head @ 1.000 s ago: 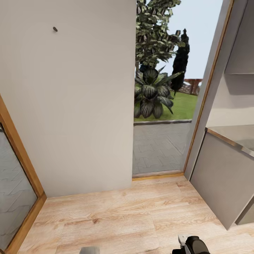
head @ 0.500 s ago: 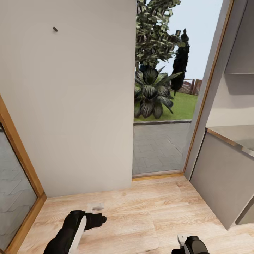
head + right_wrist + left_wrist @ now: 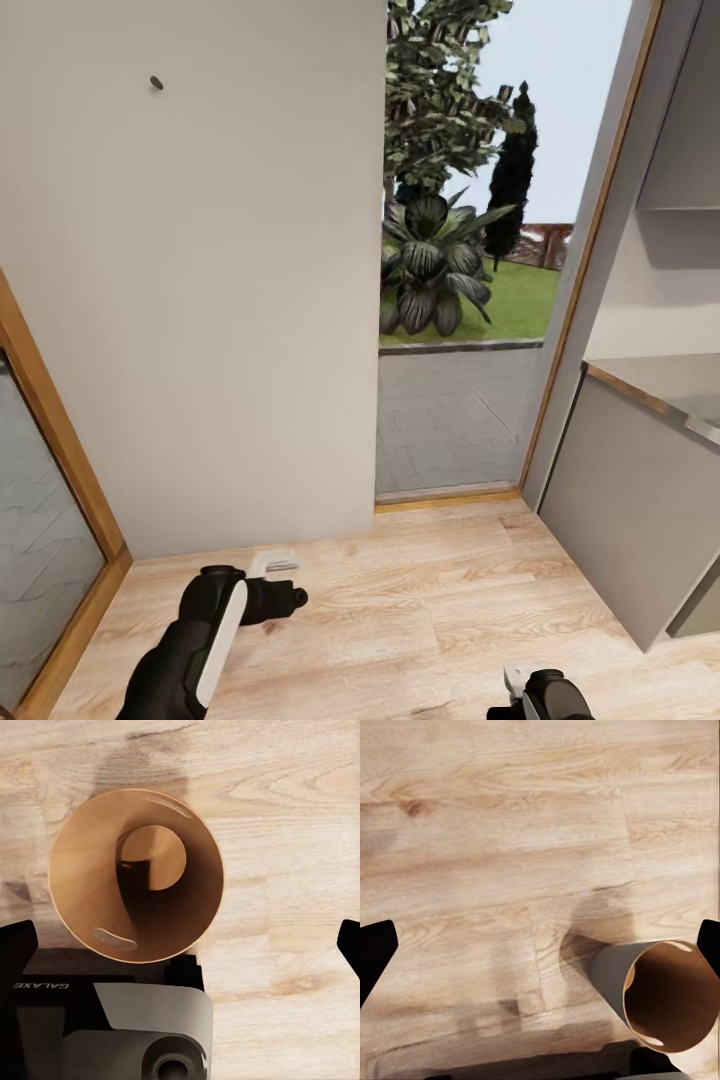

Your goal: Put the three can of soda from the living room inside the tash can in the kitchen.

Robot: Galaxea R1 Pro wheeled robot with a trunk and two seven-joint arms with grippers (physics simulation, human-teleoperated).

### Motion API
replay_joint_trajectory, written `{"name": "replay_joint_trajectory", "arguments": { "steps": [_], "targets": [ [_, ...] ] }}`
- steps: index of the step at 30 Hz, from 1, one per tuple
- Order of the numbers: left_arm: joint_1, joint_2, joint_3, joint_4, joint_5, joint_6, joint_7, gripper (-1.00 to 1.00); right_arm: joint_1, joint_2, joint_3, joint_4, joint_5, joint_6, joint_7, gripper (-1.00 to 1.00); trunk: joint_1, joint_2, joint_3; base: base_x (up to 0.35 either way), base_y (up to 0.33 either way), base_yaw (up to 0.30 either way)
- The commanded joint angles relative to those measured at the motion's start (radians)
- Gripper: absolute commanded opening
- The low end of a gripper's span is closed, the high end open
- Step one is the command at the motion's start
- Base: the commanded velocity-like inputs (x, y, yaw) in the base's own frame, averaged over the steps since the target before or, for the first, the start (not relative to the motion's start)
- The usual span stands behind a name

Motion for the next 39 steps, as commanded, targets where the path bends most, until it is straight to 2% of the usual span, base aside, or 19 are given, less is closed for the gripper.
{"name": "replay_joint_trajectory", "arguments": {
  "steps": [1, 10, 16, 18, 21, 24, 39],
  "targets": [
    [0.0, -0.001, -0.001, -0.001, 0.0, 0.0, 0.0, 1.0, 0.0, 0.0, 0.0, 0.0, 0.0, 0.0, 0.0, 1.0, 0.0, 0.0, 0.0, 0.0, 0.0, 0.0],
    [0.0, -0.012, -0.027, 0.006, 0.004, 0.0, 0.003, 1.0, 0.0, -0.001, -0.001, -0.001, 0.001, -0.001, 0.003, 1.0, 0.0, 0.0, 0.0, 0.0, 0.0, 0.0],
    [0.0, -0.013, -0.063, 0.012, 0.037, 0.0, 0.003, 1.0, 0.0, 0.0, 0.0, -0.003, -0.001, 0.003, 0.006, 1.0, 0.0, 0.0, 0.0, 0.0, 0.0, 0.0],
    [0.0, -0.011, -0.072, 0.012, 0.043, 0.0, 0.001, 1.0, 0.0, 0.009, 0.002, -0.002, -0.001, 0.004, 0.008, 1.0, 0.0, 0.0, 0.0, 0.0, 0.0, 0.0],
    [0.0, -0.008, -0.078, -0.004, 0.049, 0.0, -0.001, 1.0, 0.002, 0.036, 0.004, -0.002, 0.0, 0.002, 0.005, 1.0, 0.0, 0.0, 0.0, 0.0, 0.0, 0.0],
    [0.001, -0.008, -0.08, -0.011, 0.051, 0.0, -0.001, 1.0, 0.002, 0.045, 0.005, -0.002, 0.0, 0.005, 0.006, 1.0, 0.0, 0.0, -0.002, 0.0, 0.0, 0.0],
    [0.001, -0.007, -0.087, -0.017, 0.051, 0.0, -0.002, 1.0, 0.003, 0.053, 0.007, -0.001, 0.002, 0.01, 0.01, 1.0, 0.0, 0.0, -0.024, 0.0, 0.0, 0.0]
  ]
}}
